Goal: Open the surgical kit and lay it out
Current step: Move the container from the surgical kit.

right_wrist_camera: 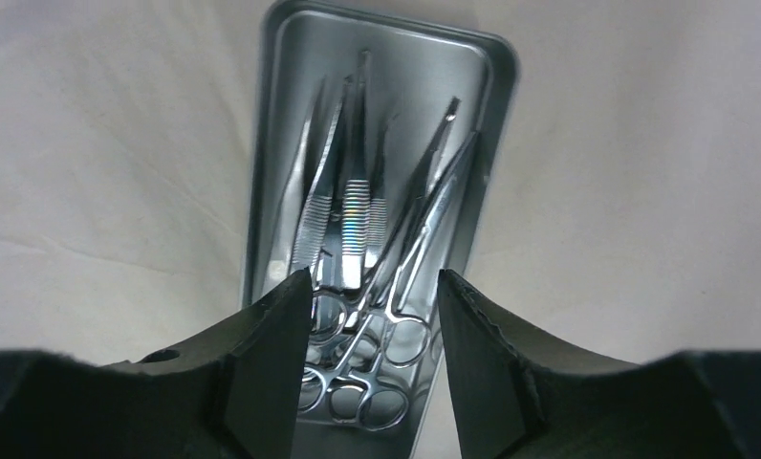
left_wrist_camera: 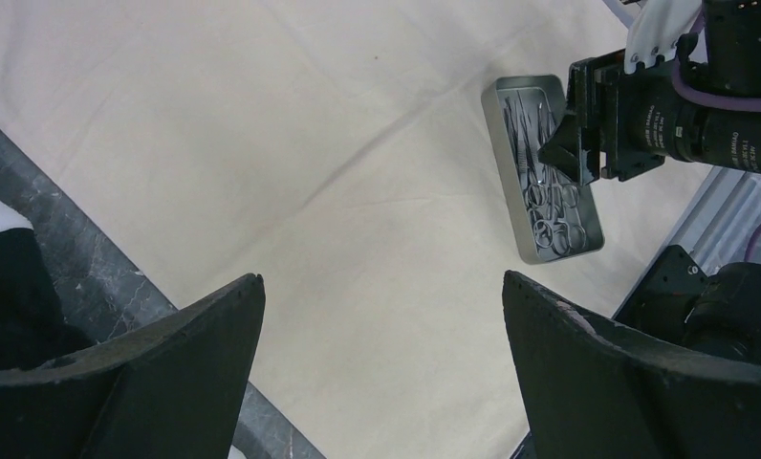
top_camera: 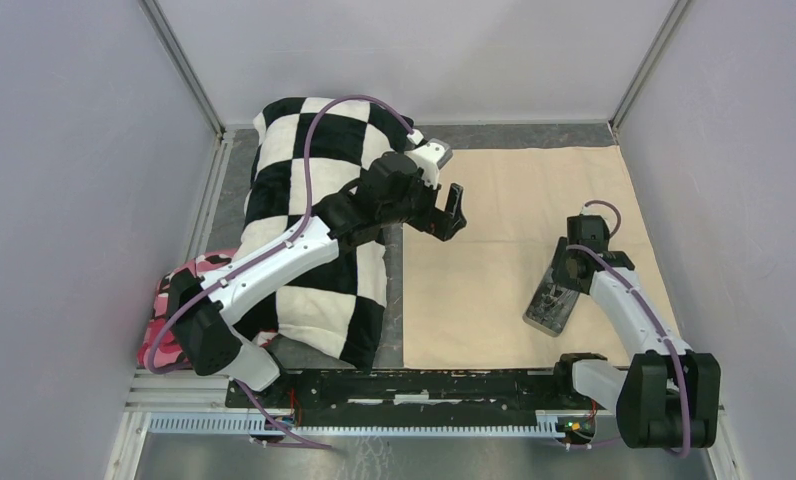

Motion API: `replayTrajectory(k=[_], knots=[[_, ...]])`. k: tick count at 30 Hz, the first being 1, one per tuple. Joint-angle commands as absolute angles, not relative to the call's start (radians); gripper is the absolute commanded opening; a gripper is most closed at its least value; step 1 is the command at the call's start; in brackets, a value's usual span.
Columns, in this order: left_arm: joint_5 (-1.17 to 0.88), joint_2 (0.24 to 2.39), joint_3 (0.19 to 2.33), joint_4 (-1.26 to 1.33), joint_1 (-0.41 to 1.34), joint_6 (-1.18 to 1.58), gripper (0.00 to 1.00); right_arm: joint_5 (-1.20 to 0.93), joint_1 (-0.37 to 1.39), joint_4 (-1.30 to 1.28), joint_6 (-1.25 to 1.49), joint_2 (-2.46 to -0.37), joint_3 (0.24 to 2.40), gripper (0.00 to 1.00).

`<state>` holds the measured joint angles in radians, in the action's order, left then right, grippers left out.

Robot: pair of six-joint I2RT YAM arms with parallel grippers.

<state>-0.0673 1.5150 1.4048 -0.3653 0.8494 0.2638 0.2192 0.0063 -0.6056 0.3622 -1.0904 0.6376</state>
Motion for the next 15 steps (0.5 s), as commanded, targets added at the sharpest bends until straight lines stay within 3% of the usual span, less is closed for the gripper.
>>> replayTrajectory(k=[1,10,15], knots=[[-0.031,1.483,1.422,-0.351,0.864,0.210,1.00,0.360,-0.041,-0.594,0.384,-1.106,0.639,0.57],[-0.021,1.488,1.421,-0.353,0.867,0.204,1.00,0.215,-0.150,-0.481,0.287,-1.135,0.575,0.55],[-0.011,1.489,1.419,-0.353,0.868,0.197,1.00,0.230,-0.153,-0.436,0.292,-1.168,0.548,0.45]])
